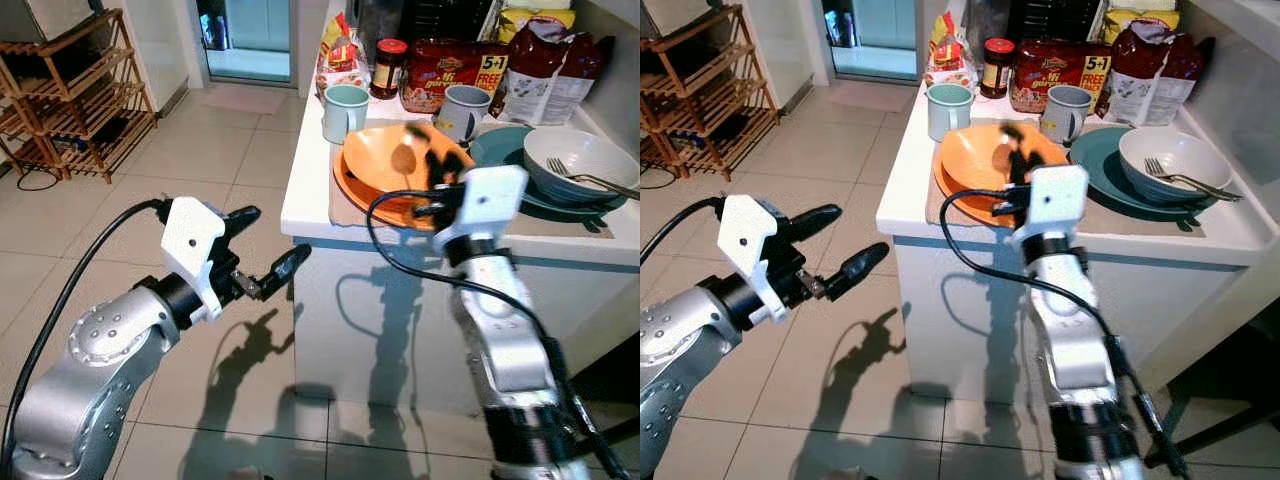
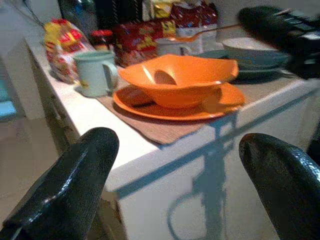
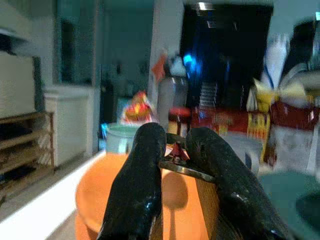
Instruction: Setting the table
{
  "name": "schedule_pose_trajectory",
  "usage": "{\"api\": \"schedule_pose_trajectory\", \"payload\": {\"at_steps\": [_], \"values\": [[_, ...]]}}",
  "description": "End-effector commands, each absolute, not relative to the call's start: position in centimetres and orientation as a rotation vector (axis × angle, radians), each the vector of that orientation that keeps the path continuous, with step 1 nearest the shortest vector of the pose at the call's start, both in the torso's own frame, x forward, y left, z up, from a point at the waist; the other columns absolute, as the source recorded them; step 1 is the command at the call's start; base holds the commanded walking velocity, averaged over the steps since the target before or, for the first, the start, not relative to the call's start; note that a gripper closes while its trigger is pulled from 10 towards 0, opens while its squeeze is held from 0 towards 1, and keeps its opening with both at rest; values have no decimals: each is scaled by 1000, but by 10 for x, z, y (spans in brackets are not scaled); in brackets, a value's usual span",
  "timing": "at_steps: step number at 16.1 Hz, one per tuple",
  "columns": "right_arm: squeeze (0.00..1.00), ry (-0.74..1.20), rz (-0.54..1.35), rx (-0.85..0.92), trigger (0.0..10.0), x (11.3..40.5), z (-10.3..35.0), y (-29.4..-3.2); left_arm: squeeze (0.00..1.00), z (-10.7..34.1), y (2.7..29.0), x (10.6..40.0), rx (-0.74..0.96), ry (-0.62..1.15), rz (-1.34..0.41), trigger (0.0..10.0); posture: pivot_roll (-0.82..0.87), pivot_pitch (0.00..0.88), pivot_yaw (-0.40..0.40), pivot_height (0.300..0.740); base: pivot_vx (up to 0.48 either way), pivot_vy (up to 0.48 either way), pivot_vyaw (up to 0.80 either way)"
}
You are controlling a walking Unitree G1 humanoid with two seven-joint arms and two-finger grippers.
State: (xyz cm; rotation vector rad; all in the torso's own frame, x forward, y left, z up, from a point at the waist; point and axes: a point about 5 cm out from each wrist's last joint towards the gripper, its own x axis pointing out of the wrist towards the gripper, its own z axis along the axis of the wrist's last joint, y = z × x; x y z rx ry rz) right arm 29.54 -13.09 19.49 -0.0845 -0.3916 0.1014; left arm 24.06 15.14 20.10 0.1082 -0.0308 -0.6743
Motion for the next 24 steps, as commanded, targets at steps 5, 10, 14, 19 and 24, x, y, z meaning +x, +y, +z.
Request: {"api": "schedule_pose_trajectory", "payload": {"at_steps": [5, 10, 14, 19, 24], "values": [[0, -538, 384, -163, 10000, 251, 202, -120, 0, 205, 141, 237, 148, -95, -671, 10000, 101, 14, -20, 740, 0, -288, 0], [0, -537, 455, -129, 10000, 237, 201, -122, 0, 201, 138, 234, 159, -91, -666, 10000, 102, 16, -31, 740, 0, -480, 0], [0, -535, 459, -137, 10000, 236, 201, -123, 0, 202, 140, 238, 161, -99, -636, 10000, 97, 18, -27, 740, 0, -480, 0], [0, -475, 424, -227, 10000, 242, 192, -124, 0, 199, 140, 246, 219, -97, -573, 10000, 90, 16, -22, 740, 0, -480, 0], [0, -435, 409, -210, 10000, 243, 183, -128, 0, 200, 141, 247, 241, -104, -561, 10000, 102, 2, -28, 740, 0, -480, 776]]}}
